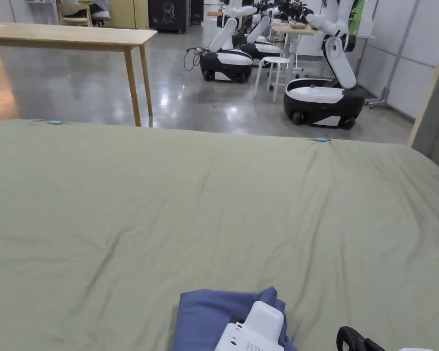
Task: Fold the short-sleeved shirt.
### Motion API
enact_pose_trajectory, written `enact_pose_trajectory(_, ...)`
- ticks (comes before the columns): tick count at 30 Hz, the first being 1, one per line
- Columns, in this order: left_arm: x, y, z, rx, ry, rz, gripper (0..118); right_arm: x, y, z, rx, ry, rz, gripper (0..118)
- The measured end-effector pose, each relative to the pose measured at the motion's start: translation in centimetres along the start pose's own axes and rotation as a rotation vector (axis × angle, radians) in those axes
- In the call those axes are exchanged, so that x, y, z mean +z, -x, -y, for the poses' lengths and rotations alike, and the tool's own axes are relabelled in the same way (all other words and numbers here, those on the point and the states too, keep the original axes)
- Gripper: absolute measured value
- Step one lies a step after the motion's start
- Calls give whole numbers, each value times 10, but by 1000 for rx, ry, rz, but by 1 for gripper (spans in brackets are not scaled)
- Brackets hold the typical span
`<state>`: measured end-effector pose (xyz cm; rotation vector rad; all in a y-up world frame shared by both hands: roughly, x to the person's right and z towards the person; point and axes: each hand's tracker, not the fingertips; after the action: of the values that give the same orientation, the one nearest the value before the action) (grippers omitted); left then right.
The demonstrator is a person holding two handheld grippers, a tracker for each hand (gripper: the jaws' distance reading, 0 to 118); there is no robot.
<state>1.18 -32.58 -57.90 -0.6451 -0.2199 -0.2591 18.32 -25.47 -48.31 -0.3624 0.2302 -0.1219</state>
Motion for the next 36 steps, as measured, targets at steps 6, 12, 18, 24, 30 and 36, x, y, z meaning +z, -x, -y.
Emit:
enact_pose_trajectory(6,56,59,-26,339,-100,300,85,-3,-8,2,4,14,1,1)
enact_pose_trajectory(12,48,123,-9,639,-64,235,77,-4,-15,1,-27,23,-7,1)
enact_pose_trajectory(18,18,80,-2,684,13,457,5,-9,-21,-1,-40,56,-2,1)
enact_pose_trajectory(24,-26,23,14,707,167,527,5,-16,-21,-4,-42,114,2,1)
enact_pose_trajectory(30,19,53,3,647,48,535,5,-43,-5,-7,-67,164,-97,1)
enact_pose_trajectory(36,77,140,29,662,-69,397,5,-115,-15,21,-282,269,-192,1)
